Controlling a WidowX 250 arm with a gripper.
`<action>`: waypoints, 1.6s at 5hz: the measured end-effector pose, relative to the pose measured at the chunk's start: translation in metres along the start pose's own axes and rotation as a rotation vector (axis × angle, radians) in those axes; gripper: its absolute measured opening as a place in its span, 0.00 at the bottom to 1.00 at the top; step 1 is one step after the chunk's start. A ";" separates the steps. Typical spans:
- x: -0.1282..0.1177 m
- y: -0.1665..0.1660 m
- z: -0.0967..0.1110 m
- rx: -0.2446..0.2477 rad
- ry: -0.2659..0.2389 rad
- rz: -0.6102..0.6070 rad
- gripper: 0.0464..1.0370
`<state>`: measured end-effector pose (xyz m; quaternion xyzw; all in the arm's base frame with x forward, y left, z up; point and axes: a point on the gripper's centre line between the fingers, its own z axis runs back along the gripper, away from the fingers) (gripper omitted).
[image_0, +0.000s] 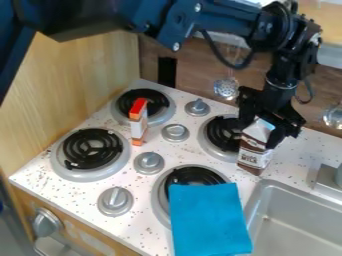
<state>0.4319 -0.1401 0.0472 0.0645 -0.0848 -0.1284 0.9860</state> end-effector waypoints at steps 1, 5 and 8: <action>-0.001 0.002 -0.007 0.014 -0.017 0.016 0.80; -0.007 -0.002 -0.017 -0.053 -0.035 -0.005 0.84; -0.025 0.011 0.002 -0.058 -0.041 0.036 0.97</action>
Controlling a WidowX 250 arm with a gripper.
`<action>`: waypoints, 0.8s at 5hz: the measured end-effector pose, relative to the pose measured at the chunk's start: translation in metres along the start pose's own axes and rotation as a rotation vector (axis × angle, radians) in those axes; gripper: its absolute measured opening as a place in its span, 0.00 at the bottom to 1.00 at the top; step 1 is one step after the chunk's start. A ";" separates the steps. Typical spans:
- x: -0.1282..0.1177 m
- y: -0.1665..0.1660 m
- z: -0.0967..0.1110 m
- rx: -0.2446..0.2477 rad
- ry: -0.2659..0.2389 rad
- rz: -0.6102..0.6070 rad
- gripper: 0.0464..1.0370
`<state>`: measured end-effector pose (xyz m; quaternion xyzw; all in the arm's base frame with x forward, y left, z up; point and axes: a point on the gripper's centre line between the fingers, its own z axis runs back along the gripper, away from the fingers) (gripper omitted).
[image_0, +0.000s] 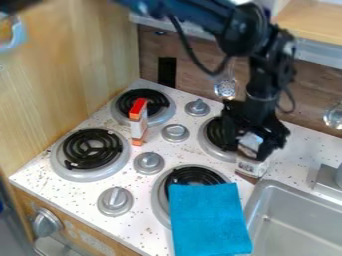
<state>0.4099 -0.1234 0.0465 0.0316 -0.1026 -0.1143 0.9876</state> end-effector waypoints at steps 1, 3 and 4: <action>-0.008 0.016 0.031 -0.002 -0.047 0.043 0.97; -0.033 0.015 0.052 -0.044 -0.061 0.029 0.97; -0.062 0.026 0.065 -0.051 -0.040 0.045 0.97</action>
